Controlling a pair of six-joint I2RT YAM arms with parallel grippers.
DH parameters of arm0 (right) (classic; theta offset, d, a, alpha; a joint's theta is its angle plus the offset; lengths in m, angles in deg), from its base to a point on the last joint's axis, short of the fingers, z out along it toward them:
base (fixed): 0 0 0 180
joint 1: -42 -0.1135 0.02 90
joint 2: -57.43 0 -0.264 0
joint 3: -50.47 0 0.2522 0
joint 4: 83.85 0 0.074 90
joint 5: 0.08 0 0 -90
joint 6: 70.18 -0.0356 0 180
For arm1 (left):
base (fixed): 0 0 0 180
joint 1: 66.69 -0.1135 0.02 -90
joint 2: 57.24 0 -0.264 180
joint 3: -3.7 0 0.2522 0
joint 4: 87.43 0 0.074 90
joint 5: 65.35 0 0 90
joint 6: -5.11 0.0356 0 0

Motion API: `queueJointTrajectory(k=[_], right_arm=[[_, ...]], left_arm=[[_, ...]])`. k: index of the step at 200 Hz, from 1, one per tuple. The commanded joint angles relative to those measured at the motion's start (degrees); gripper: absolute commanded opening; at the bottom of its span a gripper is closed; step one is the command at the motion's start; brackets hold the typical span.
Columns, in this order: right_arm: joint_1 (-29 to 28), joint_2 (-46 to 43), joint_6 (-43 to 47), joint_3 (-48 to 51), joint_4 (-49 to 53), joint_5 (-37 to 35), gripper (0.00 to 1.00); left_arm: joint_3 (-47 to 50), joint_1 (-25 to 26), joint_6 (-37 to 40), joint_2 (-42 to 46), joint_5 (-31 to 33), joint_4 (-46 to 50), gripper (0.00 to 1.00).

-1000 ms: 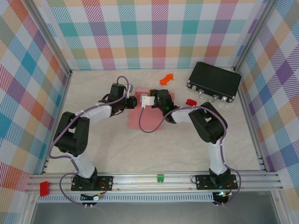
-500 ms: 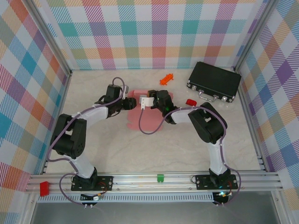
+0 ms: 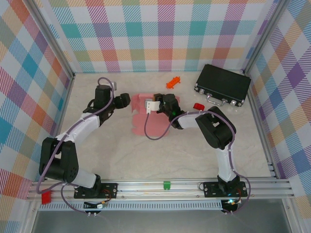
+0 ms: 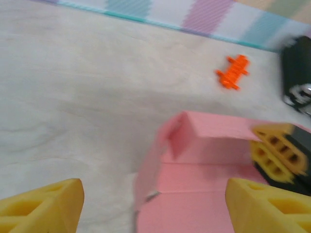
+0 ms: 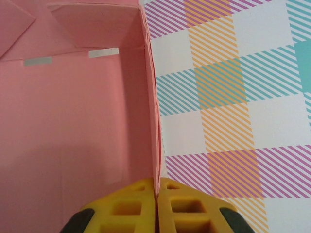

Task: Fold the paper box

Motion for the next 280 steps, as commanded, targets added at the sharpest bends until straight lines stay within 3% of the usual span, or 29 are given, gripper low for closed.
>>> queueJointTrajectory(k=[1, 34, 79, 129, 162, 280], right_arm=[[-0.5, 1.3, 0.5, 0.5, -1.6, 1.1, 0.09], [-0.6, 1.4, 0.2, 0.4, -1.7, 1.1, 0.09], [-0.7, 1.5, 0.3, 1.1, -2.6, 1.9, 0.09], [-0.7, 1.7, 1.0, 2.1, -4.6, 1.9, 0.10], [-0.8, 2.1, 1.7, 2.5, -6.0, 1.4, 0.10], [-1.0, 2.8, 2.3, 2.2, -6.7, -0.1, 0.10]], left_arm=[[-4.1, -2.4, -4.4, -4.1, 6.1, 5.6, 0.73], [-11.5, -4.1, -5.9, -13.8, 4.7, 11.9, 0.59], [-15.1, -4.1, -2.4, -20.9, -3.8, 10.5, 0.56], [-15.9, -4.1, 0.2, -23.5, -12.7, 10.9, 0.53], [-15.4, -4.1, 1.6, -23.5, -16.6, 11.5, 0.49], [-15.0, -3.7, 8.7, -24.5, -29.7, 13.4, 0.46]])
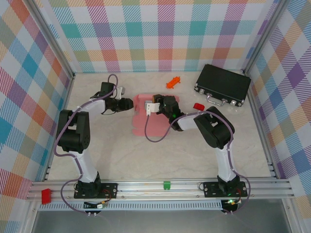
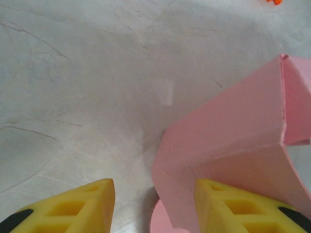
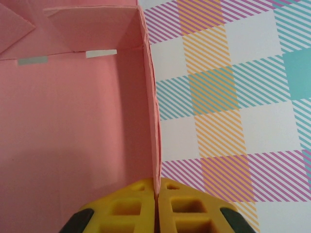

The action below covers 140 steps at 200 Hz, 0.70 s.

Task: Fold the paper box

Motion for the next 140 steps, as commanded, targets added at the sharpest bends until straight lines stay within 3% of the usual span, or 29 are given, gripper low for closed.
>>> queueJointTrajectory(k=[1, 140], right_arm=[[-0.6, 1.6, 0.5, 0.4, -1.1, -0.3, 0.10], [-0.8, 1.9, 0.7, 0.1, -1.4, -1.2, 0.09]], left_arm=[[-0.6, 0.4, 2.7, -1.0, -5.3, 1.4, 0.46], [-3.5, 4.5, 2.3, -4.8, -5.3, -0.1, 0.45]])
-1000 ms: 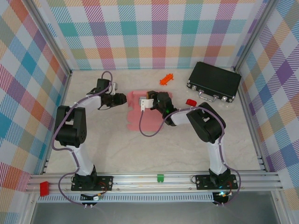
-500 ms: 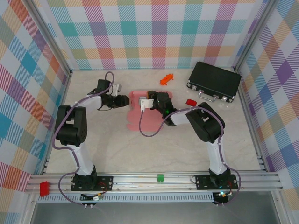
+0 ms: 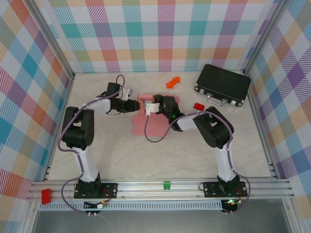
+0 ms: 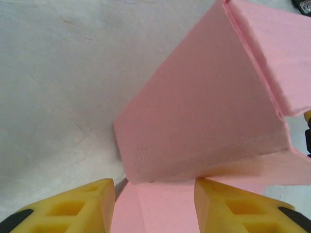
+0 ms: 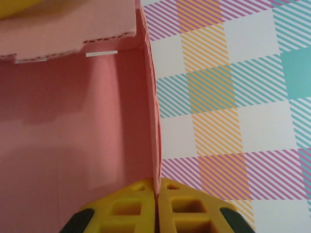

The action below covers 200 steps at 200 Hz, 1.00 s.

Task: Fold the paper box

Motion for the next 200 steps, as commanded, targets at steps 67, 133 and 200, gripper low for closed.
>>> queueJointTrajectory(k=[67, 133, 200], right_arm=[[-0.6, 1.6, -0.2, 0.5, -0.8, -0.1, 0.09], [-0.7, 1.6, -0.2, 0.1, -0.4, 0.0, 0.09], [-0.8, 1.6, -0.3, 0.3, -0.2, -0.2, 0.09]], left_arm=[[0.5, 2.1, -3.8, -0.9, 2.0, -6.6, 0.36], [2.7, 2.6, -6.8, -1.8, 7.2, -12.2, 0.30], [9.3, 3.6, -10.0, -0.6, 12.6, -25.2, 0.30]])
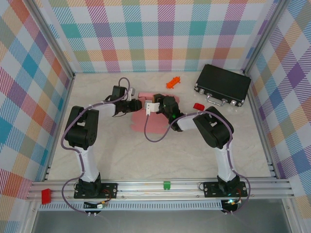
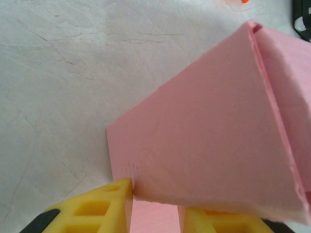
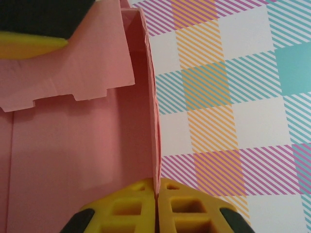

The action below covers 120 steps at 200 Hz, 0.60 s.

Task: Fold the paper box

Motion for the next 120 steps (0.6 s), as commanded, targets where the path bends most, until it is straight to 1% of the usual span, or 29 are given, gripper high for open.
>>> queueJointTrajectory(k=[1, 38, 84, 120], right_arm=[[-0.8, 1.6, -0.3, 0.3, 0.6, 0.8, 0.09], [-0.9, 1.5, -0.2, 0.4, 0.7, 0.6, 0.09], [-1.1, 1.7, -0.2, 0.2, 1.0, 0.4, 0.09], [-1.1, 1.8, -0.2, -0.2, 1.3, 0.3, 0.09]], left_arm=[[3.6, 0.4, -2.1, 0.3, 4.0, -7.6, 0.30], [5.8, 0.5, -2.7, 0.8, 5.9, -12.9, 0.31], [6.1, 0.7, -2.7, 0.3, 5.2, -15.9, 0.33], [5.4, 0.9, -2.7, 0.1, 4.9, -16.0, 0.34]])
